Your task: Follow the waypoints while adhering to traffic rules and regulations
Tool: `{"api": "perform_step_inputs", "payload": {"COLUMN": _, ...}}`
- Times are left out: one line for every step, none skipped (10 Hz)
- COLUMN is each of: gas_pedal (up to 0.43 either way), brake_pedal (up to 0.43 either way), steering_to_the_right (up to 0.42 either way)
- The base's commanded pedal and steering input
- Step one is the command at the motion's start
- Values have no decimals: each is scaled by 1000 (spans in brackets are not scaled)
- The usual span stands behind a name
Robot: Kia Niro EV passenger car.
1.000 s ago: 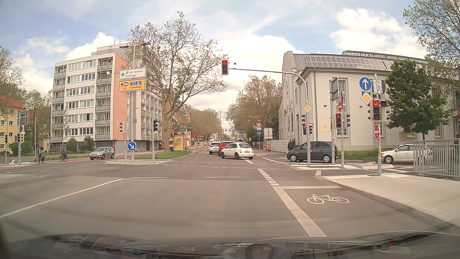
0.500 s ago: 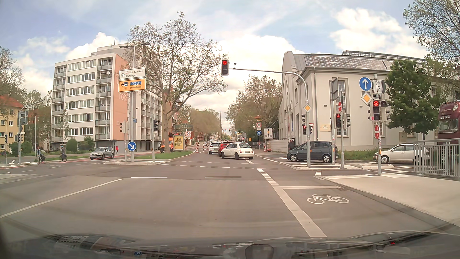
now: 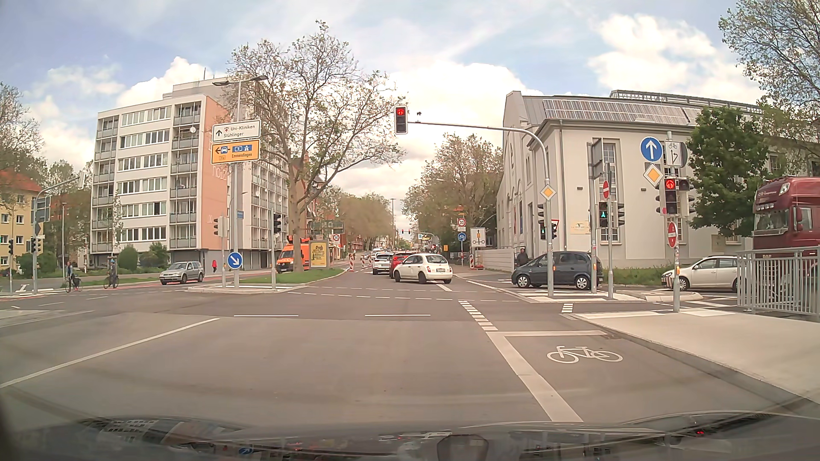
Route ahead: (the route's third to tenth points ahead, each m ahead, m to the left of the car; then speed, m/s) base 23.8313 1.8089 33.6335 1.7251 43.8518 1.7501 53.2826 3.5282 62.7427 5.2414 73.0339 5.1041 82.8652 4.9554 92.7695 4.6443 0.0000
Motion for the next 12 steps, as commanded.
{"api": "perform_step_inputs", "payload": {"gas_pedal": 0, "brake_pedal": 244, "steering_to_the_right": -1}}
{"api": "perform_step_inputs", "payload": {"gas_pedal": 0, "brake_pedal": 244, "steering_to_the_right": -1}}
{"api": "perform_step_inputs", "payload": {"gas_pedal": 0, "brake_pedal": 244, "steering_to_the_right": -1}}
{"api": "perform_step_inputs", "payload": {"gas_pedal": 0, "brake_pedal": 244, "steering_to_the_right": -1}}
{"api": "perform_step_inputs", "payload": {"gas_pedal": 0, "brake_pedal": 244, "steering_to_the_right": -1}}
{"api": "perform_step_inputs", "payload": {"gas_pedal": 0, "brake_pedal": 244, "steering_to_the_right": -1}}
{"api": "perform_step_inputs", "payload": {"gas_pedal": 0, "brake_pedal": 244, "steering_to_the_right": -1}}
{"api": "perform_step_inputs", "payload": {"gas_pedal": 0, "brake_pedal": 244, "steering_to_the_right": -1}}
{"api": "perform_step_inputs", "payload": {"gas_pedal": 0, "brake_pedal": 244, "steering_to_the_right": -1}}
{"api": "perform_step_inputs", "payload": {"gas_pedal": 0, "brake_pedal": 244, "steering_to_the_right": -1}}
{"api": "perform_step_inputs", "payload": {"gas_pedal": 0, "brake_pedal": 244, "steering_to_the_right": -1}}
{"api": "perform_step_inputs", "payload": {"gas_pedal": 0, "brake_pedal": 238, "steering_to_the_right": -1}}
